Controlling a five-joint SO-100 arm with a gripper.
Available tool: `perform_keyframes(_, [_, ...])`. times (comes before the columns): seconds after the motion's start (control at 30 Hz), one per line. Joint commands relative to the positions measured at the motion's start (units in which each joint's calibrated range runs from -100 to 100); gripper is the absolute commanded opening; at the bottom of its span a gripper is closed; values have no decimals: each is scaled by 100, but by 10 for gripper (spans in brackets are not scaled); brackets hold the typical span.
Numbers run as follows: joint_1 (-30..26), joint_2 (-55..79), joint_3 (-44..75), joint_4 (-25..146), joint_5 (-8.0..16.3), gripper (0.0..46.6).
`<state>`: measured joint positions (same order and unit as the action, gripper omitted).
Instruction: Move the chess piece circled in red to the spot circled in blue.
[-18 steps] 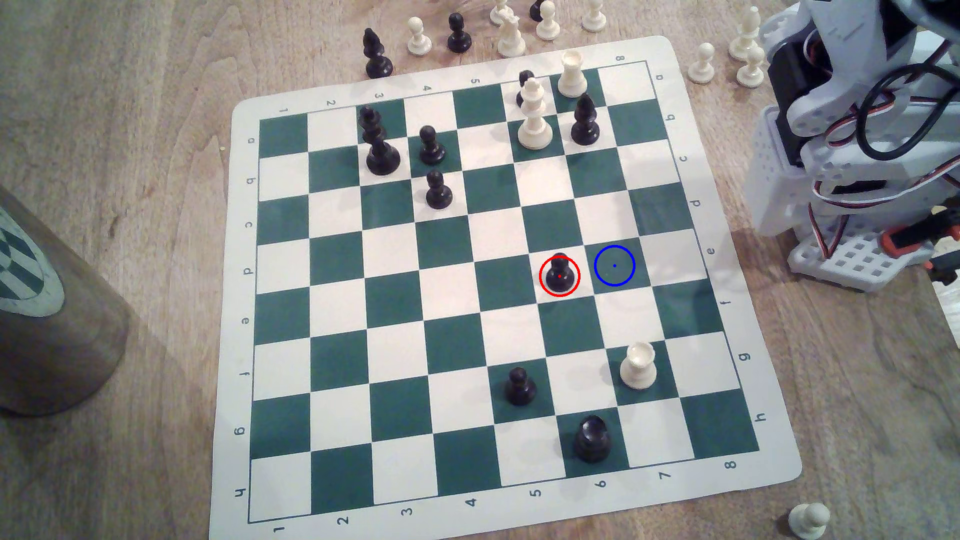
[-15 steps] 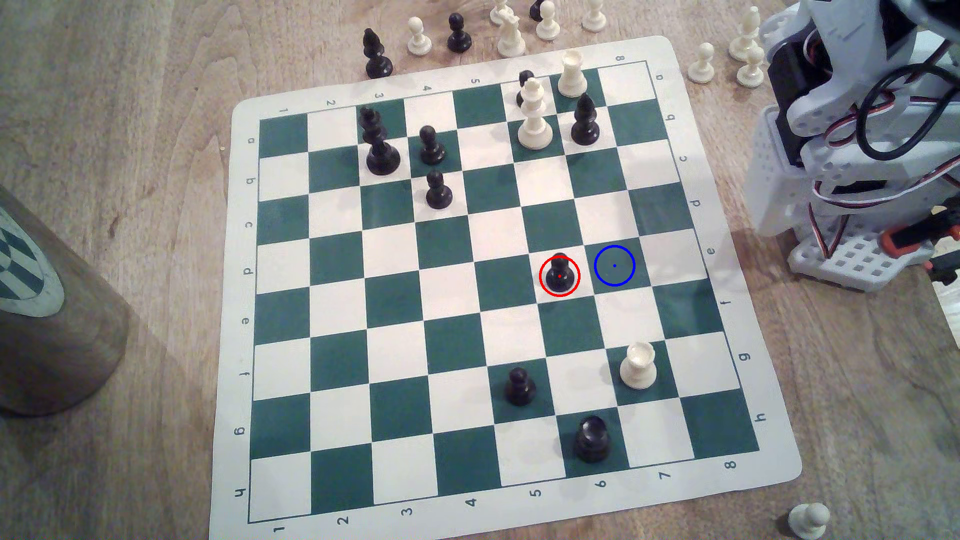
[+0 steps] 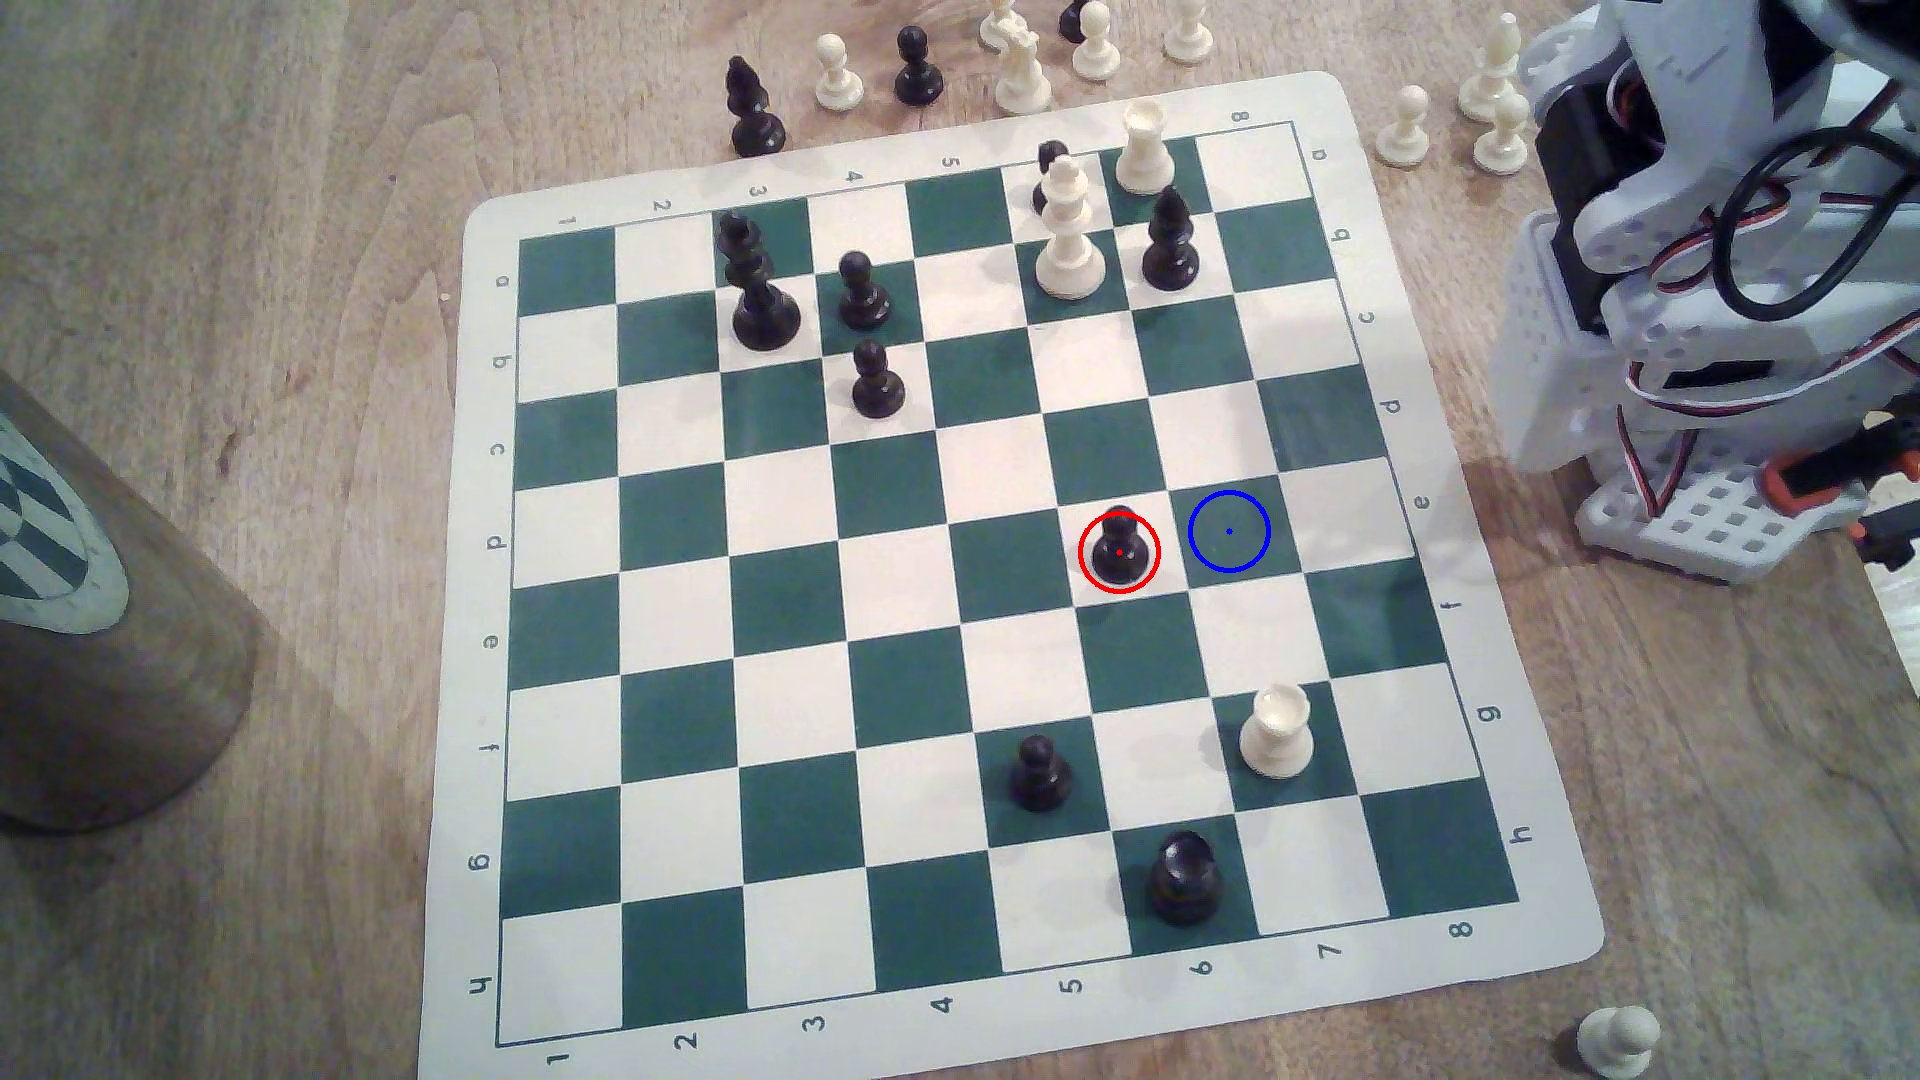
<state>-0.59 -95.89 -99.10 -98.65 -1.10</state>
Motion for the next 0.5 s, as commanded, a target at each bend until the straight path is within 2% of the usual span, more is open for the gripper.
perform_keyframes(0.0, [-39, 5, -81, -103, -20, 1])
perform_keyframes(0.33, [-39, 5, -81, -103, -20, 2])
perform_keyframes(0.47, [149, 5, -81, 823, 10, 4])
